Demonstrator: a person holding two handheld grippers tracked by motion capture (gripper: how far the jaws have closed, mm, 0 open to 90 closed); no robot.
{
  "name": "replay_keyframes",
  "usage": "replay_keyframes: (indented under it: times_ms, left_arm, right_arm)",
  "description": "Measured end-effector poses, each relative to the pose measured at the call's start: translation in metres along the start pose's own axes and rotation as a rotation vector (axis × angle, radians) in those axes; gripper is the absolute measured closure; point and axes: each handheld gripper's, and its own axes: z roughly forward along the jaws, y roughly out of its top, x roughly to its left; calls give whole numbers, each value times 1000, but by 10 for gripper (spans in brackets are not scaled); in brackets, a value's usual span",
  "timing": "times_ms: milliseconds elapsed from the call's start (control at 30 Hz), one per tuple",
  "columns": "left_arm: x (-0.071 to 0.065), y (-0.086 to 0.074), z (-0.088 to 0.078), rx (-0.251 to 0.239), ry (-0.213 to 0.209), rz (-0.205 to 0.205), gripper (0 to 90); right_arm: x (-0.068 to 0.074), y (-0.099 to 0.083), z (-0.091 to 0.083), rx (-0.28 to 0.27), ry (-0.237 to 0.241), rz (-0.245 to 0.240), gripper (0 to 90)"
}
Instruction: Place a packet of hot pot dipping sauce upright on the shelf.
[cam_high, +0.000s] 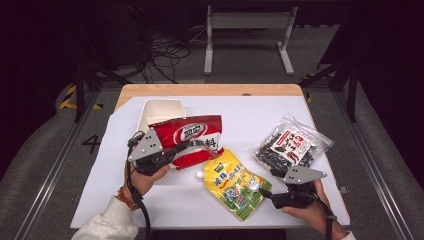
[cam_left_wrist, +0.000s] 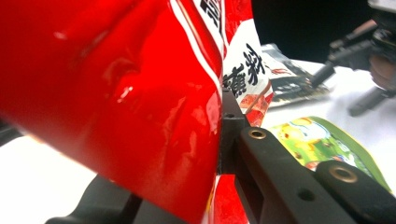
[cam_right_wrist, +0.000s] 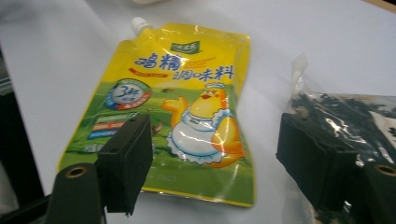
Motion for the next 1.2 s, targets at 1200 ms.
replay_keyframes:
  times_ms: [1200]
  left_arm:
    - [141, 11, 3, 97, 128, 18, 898]
  right_arm:
    - [13, -35, -12, 78, 6, 86, 226]
